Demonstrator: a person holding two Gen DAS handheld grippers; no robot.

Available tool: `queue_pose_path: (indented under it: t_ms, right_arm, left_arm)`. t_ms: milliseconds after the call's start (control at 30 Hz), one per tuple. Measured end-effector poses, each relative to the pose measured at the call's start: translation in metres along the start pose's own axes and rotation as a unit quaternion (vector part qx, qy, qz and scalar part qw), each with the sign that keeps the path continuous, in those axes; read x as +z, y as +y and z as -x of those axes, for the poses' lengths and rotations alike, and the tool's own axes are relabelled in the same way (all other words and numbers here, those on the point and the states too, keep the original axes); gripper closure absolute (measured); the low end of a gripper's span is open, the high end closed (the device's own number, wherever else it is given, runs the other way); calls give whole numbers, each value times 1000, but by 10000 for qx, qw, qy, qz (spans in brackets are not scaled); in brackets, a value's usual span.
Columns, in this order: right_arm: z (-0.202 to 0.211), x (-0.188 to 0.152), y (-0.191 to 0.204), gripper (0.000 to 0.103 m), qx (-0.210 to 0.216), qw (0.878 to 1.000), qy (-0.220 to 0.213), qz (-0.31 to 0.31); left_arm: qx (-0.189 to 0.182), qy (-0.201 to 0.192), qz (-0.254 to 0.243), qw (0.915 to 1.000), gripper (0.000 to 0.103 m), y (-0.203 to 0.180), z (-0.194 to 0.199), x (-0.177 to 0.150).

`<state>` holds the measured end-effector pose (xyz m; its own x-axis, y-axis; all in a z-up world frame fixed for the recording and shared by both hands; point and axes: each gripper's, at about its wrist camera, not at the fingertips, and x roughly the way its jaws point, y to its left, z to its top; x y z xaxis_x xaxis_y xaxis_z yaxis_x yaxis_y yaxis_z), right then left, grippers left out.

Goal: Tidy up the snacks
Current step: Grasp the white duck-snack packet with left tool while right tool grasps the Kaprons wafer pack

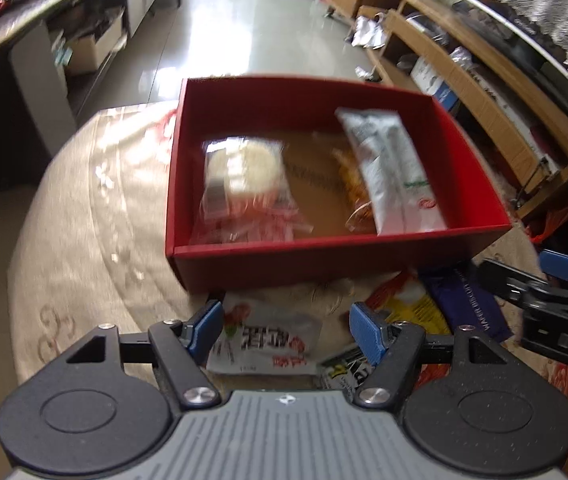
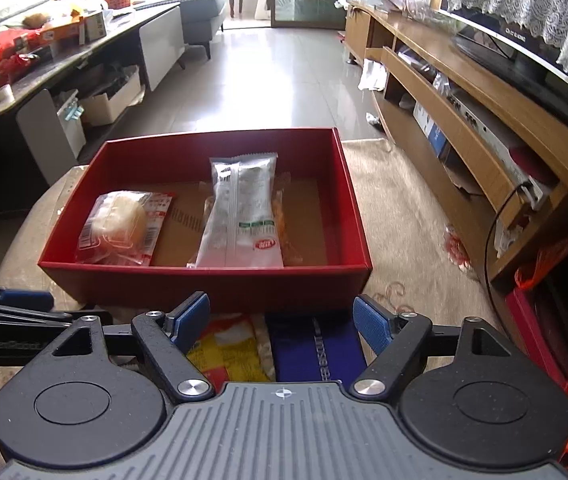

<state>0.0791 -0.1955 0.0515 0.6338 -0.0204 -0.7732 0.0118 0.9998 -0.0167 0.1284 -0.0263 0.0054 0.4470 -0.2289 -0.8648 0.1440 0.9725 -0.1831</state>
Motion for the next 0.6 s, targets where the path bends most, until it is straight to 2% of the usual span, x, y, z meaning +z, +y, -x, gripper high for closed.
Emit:
queue_pose_path:
  t_ms: [167,433,600]
  right_arm:
    - [2,-3,-3,19,70,10000,-3,40]
    - [6,-5,-7,18,264,9996,-18,90]
    - [8,-4,-5,18,349,9993,-9,136]
  left_arm:
    - [135,212,401,9989,38,4,-22,-3]
    - [513,186,1001,9935,38,-1,-52,0]
    - [758,149,847,9934,37,-5,-53,-8]
